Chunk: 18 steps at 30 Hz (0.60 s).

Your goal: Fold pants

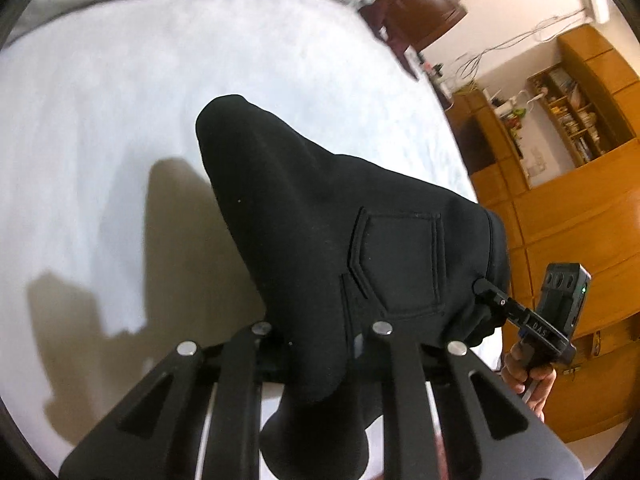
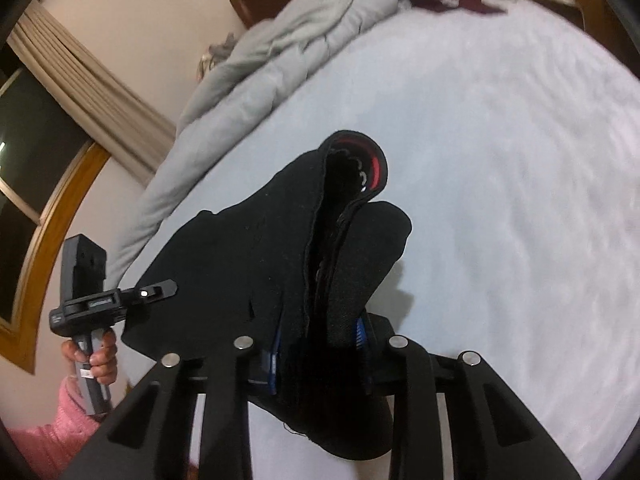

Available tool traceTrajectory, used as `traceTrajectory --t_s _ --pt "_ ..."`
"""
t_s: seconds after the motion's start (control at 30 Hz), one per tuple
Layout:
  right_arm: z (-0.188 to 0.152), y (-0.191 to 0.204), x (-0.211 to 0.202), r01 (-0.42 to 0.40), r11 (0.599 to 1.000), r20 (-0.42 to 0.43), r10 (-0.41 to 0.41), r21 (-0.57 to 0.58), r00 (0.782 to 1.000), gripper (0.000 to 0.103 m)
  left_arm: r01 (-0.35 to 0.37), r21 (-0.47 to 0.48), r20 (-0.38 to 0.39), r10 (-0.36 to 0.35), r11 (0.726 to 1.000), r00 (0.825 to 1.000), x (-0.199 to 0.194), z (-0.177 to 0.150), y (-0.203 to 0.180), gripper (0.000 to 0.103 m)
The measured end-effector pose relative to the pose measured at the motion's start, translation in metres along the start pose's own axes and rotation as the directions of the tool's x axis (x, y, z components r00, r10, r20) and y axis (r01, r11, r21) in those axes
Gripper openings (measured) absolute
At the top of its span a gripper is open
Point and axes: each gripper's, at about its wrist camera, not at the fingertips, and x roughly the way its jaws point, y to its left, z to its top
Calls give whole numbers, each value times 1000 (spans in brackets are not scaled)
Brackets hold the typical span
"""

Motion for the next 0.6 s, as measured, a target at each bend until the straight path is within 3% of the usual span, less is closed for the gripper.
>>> traceTrajectory --t_s 0.13,0.23,0.3,0.37,0.43,0.53,0.6 --pt "29 -16 16 26 1000 28 -26 0 999 29 -46 43 29 45 998 999 33 27 -3 15" --pt "38 -47 48 49 998 -30 -47 51 998 30 -79 29 -3 79 996 997 39 29 24 15" --pt "32 -69 78 83 992 -102 -73 94 992 32 -168 34 -65 170 985 983 71 26 43 17" --pt "20 -88 98 145 984 -136 -130 107 982 48 -190 58 -65 194 980 979 85 20 51 25" --pt "13 -99 98 133 982 -130 -115 138 985 62 -188 79 -48 192 979 980 81 15 51 32" --pt "3 -95 76 142 982 -94 -131 122 987 65 -255 114 -32 260 960 965 72 14 43 52" --pt "-1 -83 62 185 979 -70 -180 87 981 65 -293 137 -14 298 946 955 62 10 33 53"
